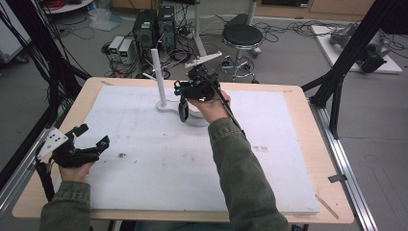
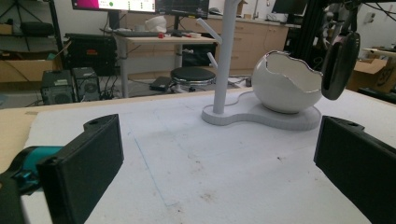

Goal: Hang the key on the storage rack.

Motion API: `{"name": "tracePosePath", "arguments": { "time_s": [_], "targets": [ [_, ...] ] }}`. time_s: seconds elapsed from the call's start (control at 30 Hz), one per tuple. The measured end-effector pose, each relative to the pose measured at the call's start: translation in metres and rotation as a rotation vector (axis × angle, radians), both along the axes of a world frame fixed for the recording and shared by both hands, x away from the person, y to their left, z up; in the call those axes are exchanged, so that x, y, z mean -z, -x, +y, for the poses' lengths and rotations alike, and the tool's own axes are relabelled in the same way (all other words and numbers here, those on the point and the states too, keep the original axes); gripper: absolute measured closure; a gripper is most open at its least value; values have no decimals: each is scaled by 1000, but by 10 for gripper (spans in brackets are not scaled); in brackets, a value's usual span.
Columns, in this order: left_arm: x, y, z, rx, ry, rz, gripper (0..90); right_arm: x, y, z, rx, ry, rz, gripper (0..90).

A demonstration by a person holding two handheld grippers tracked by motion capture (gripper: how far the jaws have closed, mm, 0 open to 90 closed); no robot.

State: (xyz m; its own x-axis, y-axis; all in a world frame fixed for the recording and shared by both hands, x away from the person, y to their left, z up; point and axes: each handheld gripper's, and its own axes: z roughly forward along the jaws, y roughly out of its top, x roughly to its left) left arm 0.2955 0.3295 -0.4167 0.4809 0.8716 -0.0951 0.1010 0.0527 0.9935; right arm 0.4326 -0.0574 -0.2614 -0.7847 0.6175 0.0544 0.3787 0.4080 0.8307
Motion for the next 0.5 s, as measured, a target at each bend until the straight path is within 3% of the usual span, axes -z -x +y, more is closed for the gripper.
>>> {"name": "tracePosePath", "arguments": {
  "time_s": [0.33,0.5],
  "targets": [
    [1,-1,-1,1,1,10,18,0,-12,17,4,-21,-10,700],
    [1,-1,-3,4,2,12,18,-2,-18,23,12,-2,-7,700]
  ]
}}
